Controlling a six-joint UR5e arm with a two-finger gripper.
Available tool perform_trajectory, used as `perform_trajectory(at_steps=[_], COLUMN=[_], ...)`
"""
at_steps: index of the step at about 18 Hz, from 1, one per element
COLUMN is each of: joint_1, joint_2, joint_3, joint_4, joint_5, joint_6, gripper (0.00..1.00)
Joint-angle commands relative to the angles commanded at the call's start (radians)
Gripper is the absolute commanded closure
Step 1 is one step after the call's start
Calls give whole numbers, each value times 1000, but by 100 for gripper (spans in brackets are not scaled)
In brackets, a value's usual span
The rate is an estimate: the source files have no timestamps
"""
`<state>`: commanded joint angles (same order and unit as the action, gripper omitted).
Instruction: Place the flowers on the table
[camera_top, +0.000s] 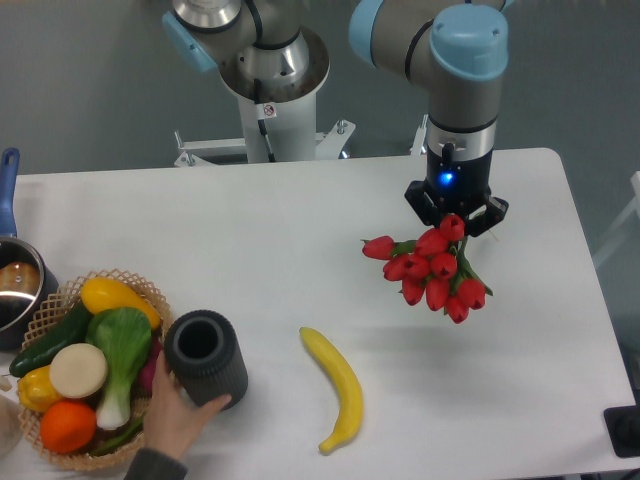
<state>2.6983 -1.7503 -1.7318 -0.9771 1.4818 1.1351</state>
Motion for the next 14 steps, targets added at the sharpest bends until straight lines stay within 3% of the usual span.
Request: perform_trajectory(at_steps=[5,9,10,14], joint_1=[-18,-58,-75,-87], joint_2=[-24,-89,-103,-123], joint_3=[-23,-25,-23,-25], joint_4=[11,38,47,51], joint_5=[-2,58,78,77], joint_6=[-34,-60,-58,-60], gripper=[90,89,83,44])
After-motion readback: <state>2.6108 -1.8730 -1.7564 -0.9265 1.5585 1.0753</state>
